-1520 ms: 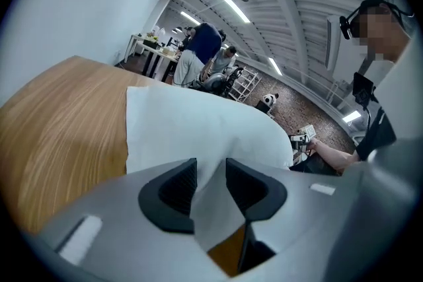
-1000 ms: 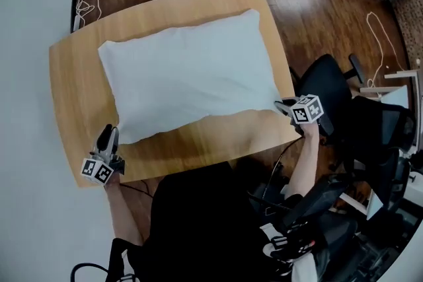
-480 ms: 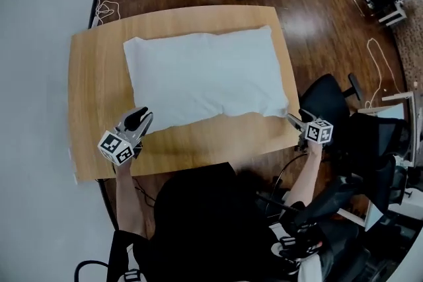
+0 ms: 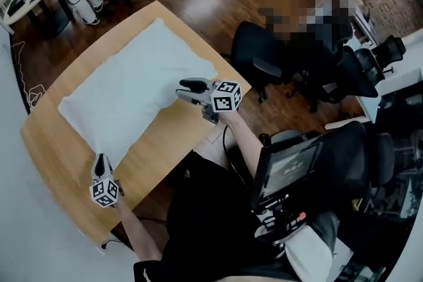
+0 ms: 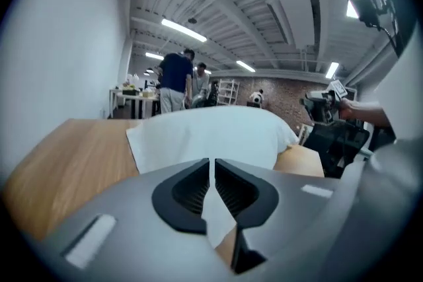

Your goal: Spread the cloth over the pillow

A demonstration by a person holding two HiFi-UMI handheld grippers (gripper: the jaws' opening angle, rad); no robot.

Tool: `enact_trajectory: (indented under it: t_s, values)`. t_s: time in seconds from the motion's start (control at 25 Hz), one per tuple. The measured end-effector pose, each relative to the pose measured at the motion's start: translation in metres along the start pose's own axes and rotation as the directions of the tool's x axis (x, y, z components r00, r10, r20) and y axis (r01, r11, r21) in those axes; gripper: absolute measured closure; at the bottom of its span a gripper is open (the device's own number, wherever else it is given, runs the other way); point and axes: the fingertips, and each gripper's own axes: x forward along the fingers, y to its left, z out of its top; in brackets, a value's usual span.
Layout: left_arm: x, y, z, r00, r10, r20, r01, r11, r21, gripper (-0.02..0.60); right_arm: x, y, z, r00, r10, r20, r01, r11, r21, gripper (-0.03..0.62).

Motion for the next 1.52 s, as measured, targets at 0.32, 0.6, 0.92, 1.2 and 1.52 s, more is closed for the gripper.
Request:
enact_trajectory:
  t_s: [0.32,0.6,0.92,1.2,1.52]
  values:
    - [-0.056,-0.199,0.199,0.756,-0.369,0.541,0.434,0.901,0.008,0.552,0.026,0.169,0.020,0.928,0.371,-0.017,-0.355,0.873,-0.334,0.600]
    - [-0.057,-0.324,0.205,0.693,-0.494,0.524,0.542,0.837,0.073,0.535,-0.008,0.219,-0.017,0.942,0.319,-0.106,-0.330,0.822,-0.464,0.586]
    - [0.013,-0.141,0.000,0.989,-0.111,0.102,0.136,0.947,-0.290,0.534,-0.109,-0.213,-0.098,0.819,-0.386,-0.425,0.281,0.915,-0.290,0.350]
    - [0.003,0.010,-0.092,0.975,0.220,-0.001,-0.149,0.659,-0.737,0.495,-0.113,-0.258,-0.127,0.670,-0.449,-0.592,0.308,0.893,-0.328,0.580]
    - [-0.005,0.032,-0.105,0.985,0.170,-0.039,-0.147,0.688,-0.711,0.494,-0.100,-0.255,-0.142,0.596,-0.518,-0.614,0.249,0.846,-0.472,0.563]
